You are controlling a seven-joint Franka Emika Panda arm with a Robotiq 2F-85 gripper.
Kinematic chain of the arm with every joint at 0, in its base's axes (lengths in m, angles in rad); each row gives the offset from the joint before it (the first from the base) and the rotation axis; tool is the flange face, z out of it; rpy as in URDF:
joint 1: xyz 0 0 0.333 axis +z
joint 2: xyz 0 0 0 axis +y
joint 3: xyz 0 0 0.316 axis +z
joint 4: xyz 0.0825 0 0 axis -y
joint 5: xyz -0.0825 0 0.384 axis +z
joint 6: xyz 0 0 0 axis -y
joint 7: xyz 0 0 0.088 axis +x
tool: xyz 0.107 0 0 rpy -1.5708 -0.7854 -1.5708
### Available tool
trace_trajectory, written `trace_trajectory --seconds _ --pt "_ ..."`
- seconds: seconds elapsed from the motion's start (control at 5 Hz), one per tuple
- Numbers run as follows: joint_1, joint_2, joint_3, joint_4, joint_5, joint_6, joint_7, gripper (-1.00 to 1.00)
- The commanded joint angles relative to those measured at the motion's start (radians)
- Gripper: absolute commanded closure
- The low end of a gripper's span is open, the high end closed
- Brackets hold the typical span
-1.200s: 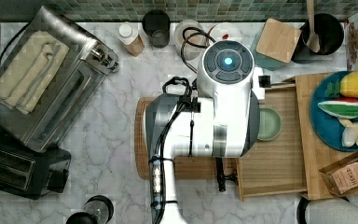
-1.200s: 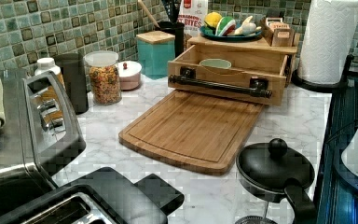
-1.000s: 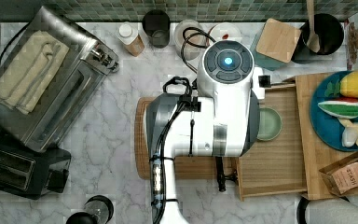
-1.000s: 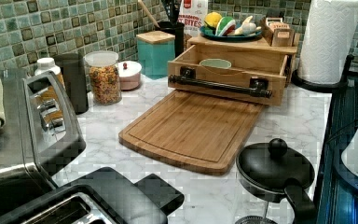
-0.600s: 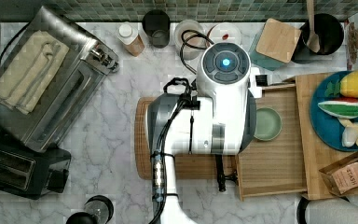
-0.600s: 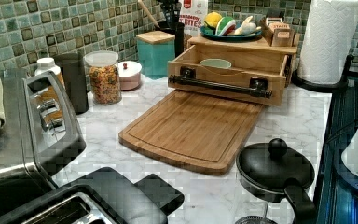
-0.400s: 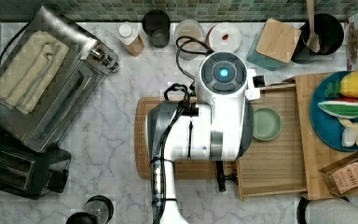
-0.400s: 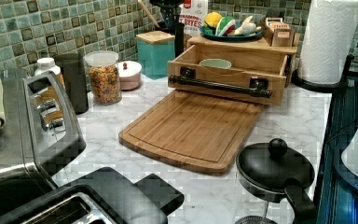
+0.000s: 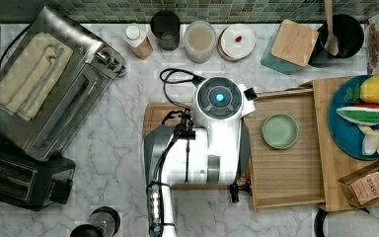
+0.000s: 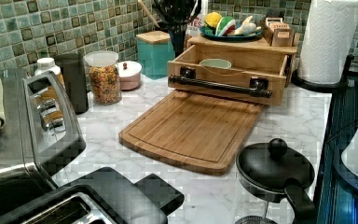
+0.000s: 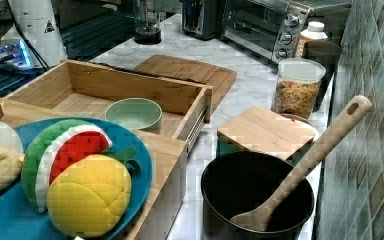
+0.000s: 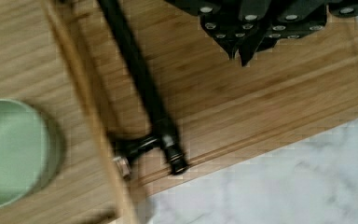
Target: Close the drawer.
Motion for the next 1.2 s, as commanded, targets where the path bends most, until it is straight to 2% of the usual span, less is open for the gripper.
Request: trace_trajectory --seconds 0.2,0.4,0.6,1.2 --pt "0.083 -0.132 0.088 -0.202 -0.090 0.168 -0.152 1.00" --pt "0.087 -0.118 0.078 -0.270 -0.170 0.255 -0.184 1.00" --pt "0.092 -0.052 0.069 -0.259 -0.207 0.243 -0.175 1.00" --pt "0.077 0.068 0.074 -0.308 -0.282 0.400 -0.098 1.00"
